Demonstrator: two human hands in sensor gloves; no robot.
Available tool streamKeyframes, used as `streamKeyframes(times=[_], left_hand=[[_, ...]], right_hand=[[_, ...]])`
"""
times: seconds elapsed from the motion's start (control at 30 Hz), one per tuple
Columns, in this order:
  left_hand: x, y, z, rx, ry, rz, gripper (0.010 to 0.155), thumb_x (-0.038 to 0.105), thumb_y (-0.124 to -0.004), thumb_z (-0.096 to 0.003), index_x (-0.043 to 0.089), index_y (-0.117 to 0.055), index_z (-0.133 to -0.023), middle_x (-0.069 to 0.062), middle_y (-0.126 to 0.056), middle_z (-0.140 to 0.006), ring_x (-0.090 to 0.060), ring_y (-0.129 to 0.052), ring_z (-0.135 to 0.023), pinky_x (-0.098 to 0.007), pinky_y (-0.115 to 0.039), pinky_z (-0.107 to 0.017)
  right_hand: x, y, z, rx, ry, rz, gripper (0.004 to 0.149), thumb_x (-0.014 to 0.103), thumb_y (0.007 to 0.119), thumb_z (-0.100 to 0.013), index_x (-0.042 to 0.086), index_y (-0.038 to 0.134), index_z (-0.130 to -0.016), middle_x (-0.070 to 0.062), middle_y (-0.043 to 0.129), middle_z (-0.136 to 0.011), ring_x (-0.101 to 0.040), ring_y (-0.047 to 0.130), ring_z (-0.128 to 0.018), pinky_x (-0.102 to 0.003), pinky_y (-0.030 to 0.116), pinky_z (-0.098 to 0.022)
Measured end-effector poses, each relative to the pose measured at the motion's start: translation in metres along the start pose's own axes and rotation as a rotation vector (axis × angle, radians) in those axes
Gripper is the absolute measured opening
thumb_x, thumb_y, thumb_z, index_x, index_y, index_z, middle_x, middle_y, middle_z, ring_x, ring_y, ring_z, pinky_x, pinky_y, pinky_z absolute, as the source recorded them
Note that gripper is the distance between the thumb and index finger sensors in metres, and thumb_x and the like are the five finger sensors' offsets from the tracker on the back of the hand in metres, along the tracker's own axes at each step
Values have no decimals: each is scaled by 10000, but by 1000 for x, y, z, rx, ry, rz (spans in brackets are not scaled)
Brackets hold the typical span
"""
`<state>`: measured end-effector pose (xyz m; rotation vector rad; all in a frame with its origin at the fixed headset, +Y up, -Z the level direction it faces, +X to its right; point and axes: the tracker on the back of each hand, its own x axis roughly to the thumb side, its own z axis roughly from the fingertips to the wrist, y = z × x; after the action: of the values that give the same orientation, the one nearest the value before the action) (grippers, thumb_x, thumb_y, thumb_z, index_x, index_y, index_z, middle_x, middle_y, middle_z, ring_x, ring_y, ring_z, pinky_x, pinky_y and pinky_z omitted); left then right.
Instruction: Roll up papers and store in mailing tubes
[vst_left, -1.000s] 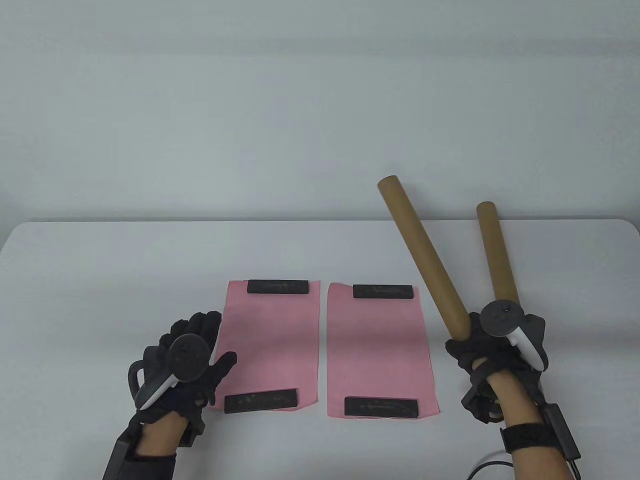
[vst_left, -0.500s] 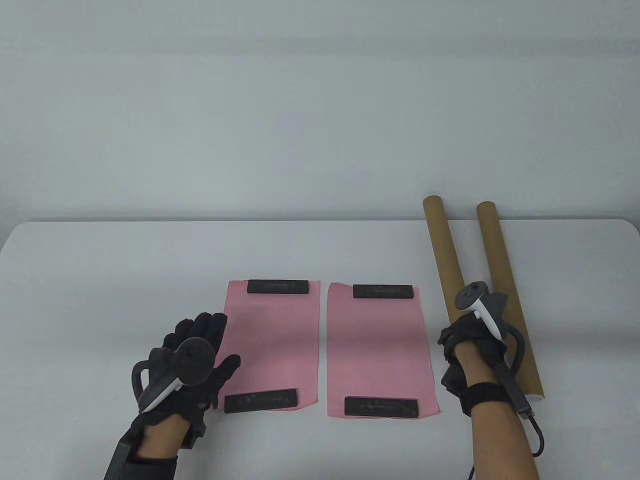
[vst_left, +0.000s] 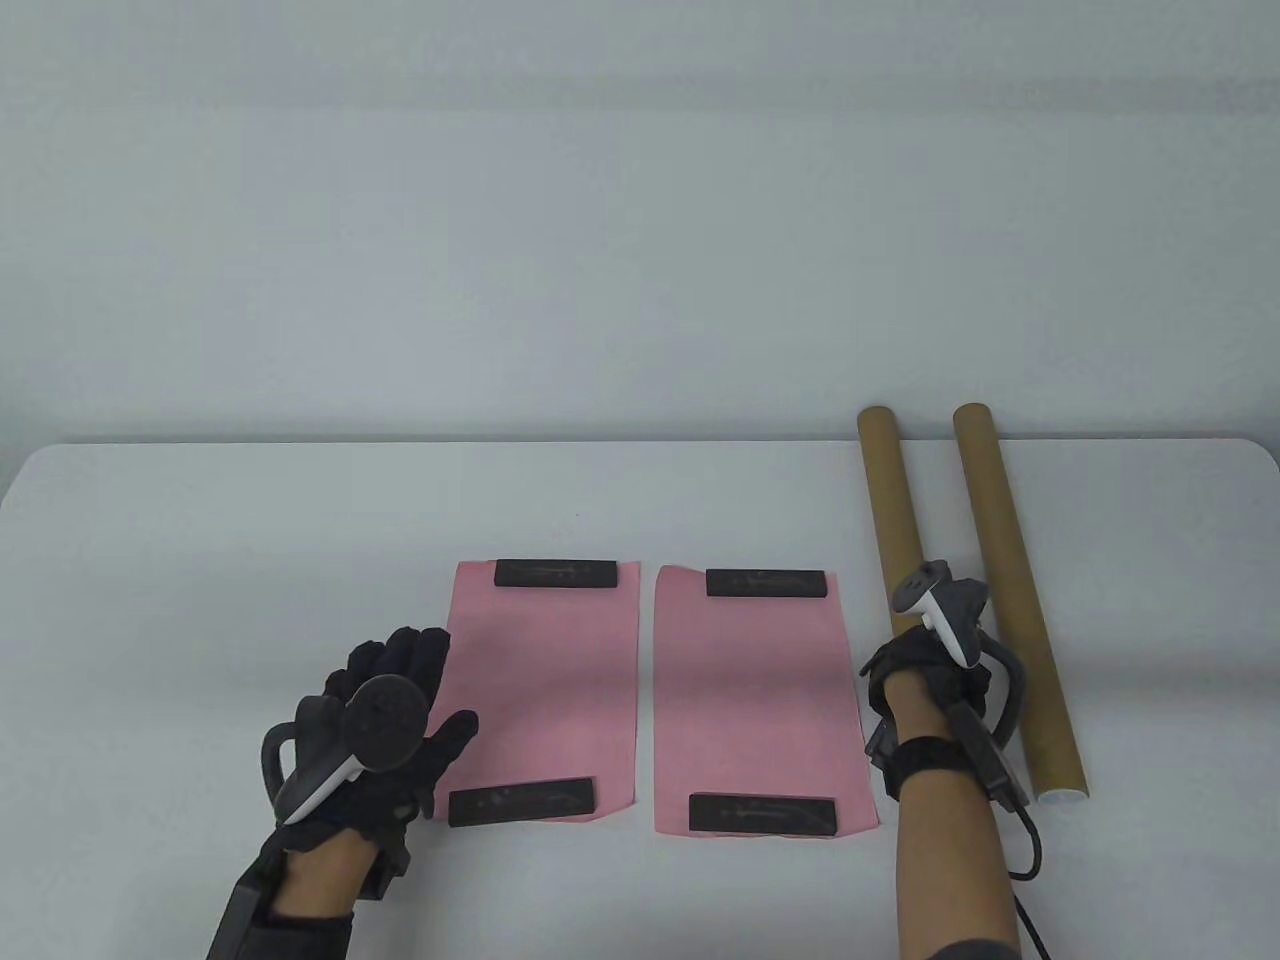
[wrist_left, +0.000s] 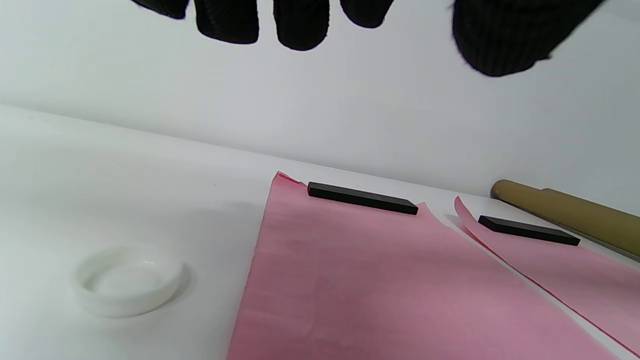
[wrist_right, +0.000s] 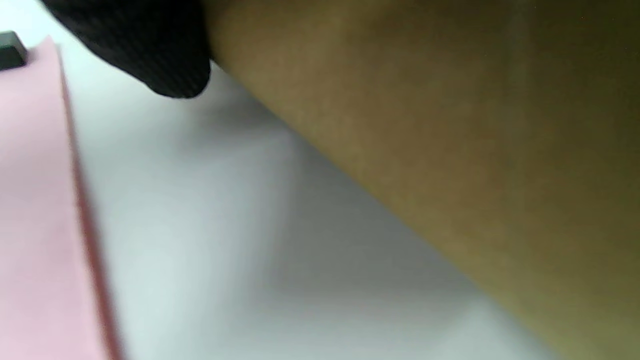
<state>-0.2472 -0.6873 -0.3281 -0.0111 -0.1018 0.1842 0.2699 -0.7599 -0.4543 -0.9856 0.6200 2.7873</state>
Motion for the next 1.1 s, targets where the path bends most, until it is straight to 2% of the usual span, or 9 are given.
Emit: streamKeyframes(times=[0.3,0.5,0.6,0.67,0.83,0.87,0.9,0.97,1.1], left_hand=[[-1,-2,0,0,-2,3,858,681,-692,-379,327,-407,-1106,-48,-524,-1173,-444,-550,-1104,-601,-519,-770],[1,-4,-1,-20,-11,-11,855,678,-700,-378,323,-419,-1103,-48,-525,-1171,-451,-544,-1104,-603,-523,-767],[1,-4,-1,-15,-16,-9,855,678,-699,-379,322,-417,-1103,-48,-521,-1172,-449,-544,-1104,-602,-524,-767],[2,-5,-1,-13,-22,-3,856,678,-701,-379,322,-417,-1103,-48,-522,-1172,-449,-544,-1104,-601,-524,-768],[6,-9,-3,-38,-42,-22,857,673,-709,-379,318,-418,-1102,-51,-518,-1171,-452,-543,-1101,-601,-525,-766],[8,-11,-3,-57,-56,-28,861,673,-714,-378,316,-416,-1103,-52,-511,-1173,-454,-537,-1102,-602,-524,-765],[9,-11,-3,-66,-64,-31,868,674,-717,-378,314,-408,-1104,-51,-503,-1175,-454,-525,-1104,-601,-522,-766],[12,-13,-2,-70,-72,-46,876,676,-731,-369,311,-422,-1102,-48,-518,-1172,-450,-537,-1103,-600,-527,-766],[16,-16,-4,-91,-102,-58,889,675,-754,-358,303,-433,-1099,-45,-534,-1164,-431,-558,-1102,-587,-529,-770]], right_hand=[[6,5,-2,-11,-6,72,859,547,745,-535,-13,392,-1083,-217,649,-954,-428,851,-717,-531,862,-510],[3,4,-5,7,0,44,887,570,742,-523,-12,381,-1087,-213,641,-962,-433,843,-727,-542,866,-513],[1,-4,-3,60,-16,-12,1006,598,754,-504,-51,266,-1097,-284,501,-1039,-554,735,-846,-671,803,-534],[0,-20,4,62,-56,-57,1019,604,756,-500,-56,261,-1097,-304,462,-1059,-614,673,-909,-729,761,-531],[6,-60,42,-110,-223,-38,993,594,752,-507,-45,288,-1108,-317,439,-1089,-654,618,-945,-776,713,-532],[9,-65,58,-158,-308,-37,990,590,756,-504,-46,296,-1108,-322,436,-1094,-668,605,-947,-790,699,-528],[10,-65,64,-167,-344,-34,993,586,760,-502,-51,297,-1107,-330,428,-1097,-685,588,-946,-801,685,-524],[14,-61,102,-218,-512,-3,997,588,756,-503,-52,291,-1109,-337,402,-1109,-710,542,-954,-827,637,-527],[20,-38,174,-412,-850,50,960,589,752,-510,-10,337,-1134,-297,428,-1143,-689,487,-1010,-821,519,-601]])
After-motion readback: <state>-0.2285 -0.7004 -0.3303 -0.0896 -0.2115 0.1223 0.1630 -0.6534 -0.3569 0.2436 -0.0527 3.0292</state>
